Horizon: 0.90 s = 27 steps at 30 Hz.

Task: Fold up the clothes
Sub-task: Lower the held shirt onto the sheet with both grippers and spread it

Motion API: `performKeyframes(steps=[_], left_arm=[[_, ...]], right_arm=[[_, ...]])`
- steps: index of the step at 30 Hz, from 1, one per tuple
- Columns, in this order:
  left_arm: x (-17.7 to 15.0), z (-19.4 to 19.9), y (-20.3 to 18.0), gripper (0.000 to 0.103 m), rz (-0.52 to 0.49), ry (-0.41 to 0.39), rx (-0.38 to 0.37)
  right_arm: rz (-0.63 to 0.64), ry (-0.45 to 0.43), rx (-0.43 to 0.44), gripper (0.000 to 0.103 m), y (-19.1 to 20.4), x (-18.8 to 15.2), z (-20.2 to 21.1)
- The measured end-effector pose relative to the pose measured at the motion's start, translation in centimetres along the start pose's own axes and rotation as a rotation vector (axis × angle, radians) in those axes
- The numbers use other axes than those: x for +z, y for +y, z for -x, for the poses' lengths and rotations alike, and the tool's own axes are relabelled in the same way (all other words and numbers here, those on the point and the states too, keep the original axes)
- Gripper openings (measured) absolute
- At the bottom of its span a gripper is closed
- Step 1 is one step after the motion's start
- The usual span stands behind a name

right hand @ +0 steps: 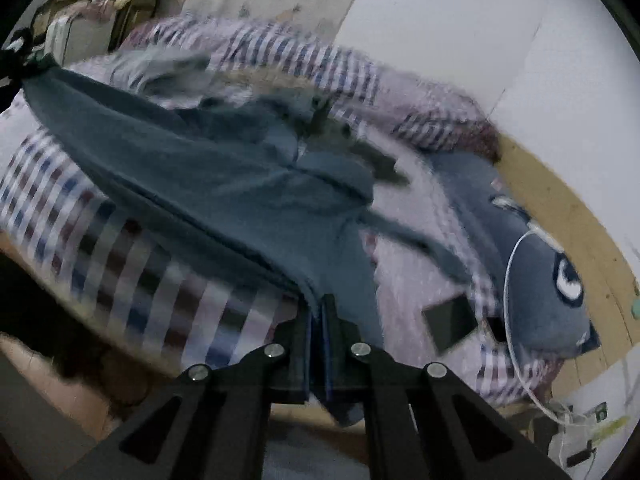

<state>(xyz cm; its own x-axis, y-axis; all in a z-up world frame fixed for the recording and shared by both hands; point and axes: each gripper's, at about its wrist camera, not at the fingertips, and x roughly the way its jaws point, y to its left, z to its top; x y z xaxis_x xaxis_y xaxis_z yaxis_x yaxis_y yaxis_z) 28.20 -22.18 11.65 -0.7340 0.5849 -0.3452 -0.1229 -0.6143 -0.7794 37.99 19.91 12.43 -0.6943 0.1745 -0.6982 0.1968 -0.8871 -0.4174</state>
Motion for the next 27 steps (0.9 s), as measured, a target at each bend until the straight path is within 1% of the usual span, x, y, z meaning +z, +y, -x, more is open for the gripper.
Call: performKeyframes(steps=[2, 4, 5, 7, 8, 9, 10, 11, 12, 13, 14, 15, 16, 18, 20, 23, 25, 27], left_arm=[[-1.0, 0.1, 0.4, 0.005, 0.010, 0.036, 0.055], [-1.7, 0.3, 0.7, 0.005, 0.012, 0.056, 0.104], [-2.0, 0.3, 0.8, 0.005, 0.015, 0.067, 0.132], [-2.6, 0.3, 1.2, 0.006, 0.028, 0.089, 0.187], [-2.9, 0.4, 1.5, 0.008, 0.040, 0.101, 0.212], [-3.1, 0.6, 1.7, 0.013, 0.048, 0.104, 0.229], [-3.3, 0.8, 1.9, 0.017, 0.056, 0.106, 0.245], [-3.5, 1.2, 2.1, 0.031, 0.065, 0.098, 0.252], [-3.5, 1.7, 2.3, 0.049, 0.077, 0.081, 0.244], [-3.6, 2.3, 2.5, 0.058, 0.090, 0.057, 0.225], [-3.5, 2.9, 2.6, 0.070, 0.098, 0.035, 0.214], [-3.5, 3.4, 2.7, 0.079, 0.105, 0.015, 0.206], [-3.4, 3.8, 2.7, 0.082, 0.110, 0.000, 0.200], [-3.3, 4.6, 2.8, 0.083, 0.118, -0.026, 0.191], [-3.1, 5.1, 2.8, 0.083, 0.116, -0.048, 0.188], [-2.5, 5.4, 2.7, 0.084, 0.104, -0.089, 0.175], [-2.1, 4.8, 2.5, 0.085, 0.087, -0.103, 0.169], [-1.7, 3.5, 2.3, 0.085, 0.069, -0.095, 0.167]], right_arm=[[0.038, 0.047, 0.033, 0.003, 0.6, -0.7, -0.3], [0.066, 0.094, 0.070, 0.004, 1.5, -1.5, -0.4], [0.081, 0.118, 0.090, 0.006, 2.0, -1.8, -0.5], [0.114, 0.155, 0.127, 0.006, 2.6, -2.1, -0.6], [0.124, 0.159, 0.137, 0.006, 2.9, -2.2, -0.4], [0.129, 0.159, 0.153, 0.008, 3.1, -2.2, 0.0], [0.131, 0.153, 0.175, 0.012, 3.0, -2.1, 0.4], [0.132, 0.147, 0.197, 0.014, 3.0, -2.0, 0.8], [0.134, 0.141, 0.220, 0.022, 3.0, -1.9, 1.3], [0.134, 0.129, 0.239, 0.034, 2.9, -1.7, 1.8], [0.134, 0.116, 0.250, 0.041, 3.1, -1.5, 2.4], [0.135, 0.103, 0.251, 0.052, 3.1, -1.2, 3.0], [0.134, 0.085, 0.253, 0.062, 2.9, -0.9, 3.6], [0.130, 0.052, 0.260, 0.069, 2.5, -0.3, 4.6], [0.119, 0.011, 0.279, 0.071, 1.8, 0.5, 5.6], [0.060, -0.070, 0.312, 0.076, 0.7, 2.2, 6.4], [0.004, -0.130, 0.336, 0.079, 0.0, 3.3, 6.5], [-0.056, -0.186, 0.346, 0.080, -0.4, 4.4, 5.7]])
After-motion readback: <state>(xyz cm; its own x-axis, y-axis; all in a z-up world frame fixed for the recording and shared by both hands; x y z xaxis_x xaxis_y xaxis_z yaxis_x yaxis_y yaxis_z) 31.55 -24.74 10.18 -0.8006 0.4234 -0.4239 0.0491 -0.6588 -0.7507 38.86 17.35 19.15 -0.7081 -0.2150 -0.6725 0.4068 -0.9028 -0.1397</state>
